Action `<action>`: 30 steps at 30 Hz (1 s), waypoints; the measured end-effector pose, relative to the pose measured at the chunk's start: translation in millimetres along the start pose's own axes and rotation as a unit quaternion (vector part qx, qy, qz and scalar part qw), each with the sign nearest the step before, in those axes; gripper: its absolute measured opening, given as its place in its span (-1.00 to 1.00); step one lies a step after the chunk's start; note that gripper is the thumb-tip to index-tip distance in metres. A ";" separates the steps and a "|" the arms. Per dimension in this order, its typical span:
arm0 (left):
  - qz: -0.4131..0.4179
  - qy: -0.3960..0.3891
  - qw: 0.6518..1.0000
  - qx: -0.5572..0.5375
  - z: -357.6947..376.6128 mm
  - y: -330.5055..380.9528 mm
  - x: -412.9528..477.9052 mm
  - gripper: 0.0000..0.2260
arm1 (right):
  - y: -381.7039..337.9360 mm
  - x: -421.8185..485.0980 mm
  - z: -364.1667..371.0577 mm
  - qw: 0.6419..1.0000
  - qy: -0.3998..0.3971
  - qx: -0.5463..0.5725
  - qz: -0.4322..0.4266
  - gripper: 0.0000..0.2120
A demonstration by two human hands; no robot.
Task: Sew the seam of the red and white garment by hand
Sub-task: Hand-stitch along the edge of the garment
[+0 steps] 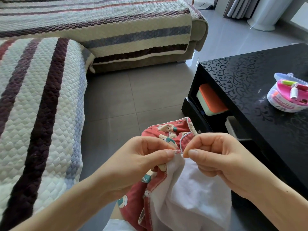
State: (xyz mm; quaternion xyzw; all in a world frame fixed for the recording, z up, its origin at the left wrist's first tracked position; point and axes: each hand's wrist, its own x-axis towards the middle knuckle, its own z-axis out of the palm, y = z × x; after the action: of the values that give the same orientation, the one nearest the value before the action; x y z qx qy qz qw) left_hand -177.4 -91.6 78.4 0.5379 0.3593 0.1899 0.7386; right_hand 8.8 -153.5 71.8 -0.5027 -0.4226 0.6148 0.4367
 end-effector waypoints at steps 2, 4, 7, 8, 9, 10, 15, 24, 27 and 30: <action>-0.004 -0.002 1.000 -0.012 -0.5 -1.3 0.7 -0.89 | -0.1 0.2 -1.2 1.000 -0.010 0.012 0.008 -0.92; -0.010 -0.009 1.000 -0.024 -0.9 -2.2 2.1 -0.92 | -0.3 0.9 -2.6 0.999 -0.021 0.025 0.017 -0.92; -0.014 -0.030 0.998 -0.047 -1.0 -2.6 3.6 -0.92 | 1.4 2.5 -4.5 0.997 -0.047 0.050 0.024 -0.96; -0.016 -0.038 0.998 -0.057 -0.9 -2.6 3.9 -0.89 | 3.6 3.4 -5.0 0.996 -0.058 0.059 0.022 -0.91; -0.018 -0.045 0.997 -0.064 -0.6 -2.6 4.2 -0.87 | 6.1 4.1 -4.8 0.995 -0.069 0.070 0.019 -0.86; -0.020 -0.051 0.996 -0.068 -0.1 -2.9 4.5 -0.86 | 9.0 5.0 -4.0 0.994 -0.076 0.083 0.014 -0.85; -0.030 -0.037 0.998 -0.037 -0.8 -8.6 6.2 -0.88 | 20.0 5.8 4.5 0.995 -0.066 0.068 -0.032 -0.80; -0.034 0.020 0.999 -0.029 -1.5 -14.6 7.2 -0.72 | 29.9 -2.6 -4.8 0.984 0.046 -0.135 -0.105 -0.89; -0.034 0.031 0.999 -0.008 6.2 -14.6 9.2 -0.74 | 31.8 1.7 10.3 0.976 0.070 -0.132 -0.159 -0.89; -0.032 0.060 0.998 0.001 6.9 -14.6 11.0 -0.74 | 31.9 6.0 14.1 0.971 0.085 -0.134 -0.179 -0.88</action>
State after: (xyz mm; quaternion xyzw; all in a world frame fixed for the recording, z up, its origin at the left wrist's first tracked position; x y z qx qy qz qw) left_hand -166.5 -93.9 62.3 0.5144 0.4204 0.1974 0.7209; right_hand -9.4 -157.2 41.7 -0.5233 -0.5452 0.4200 0.5025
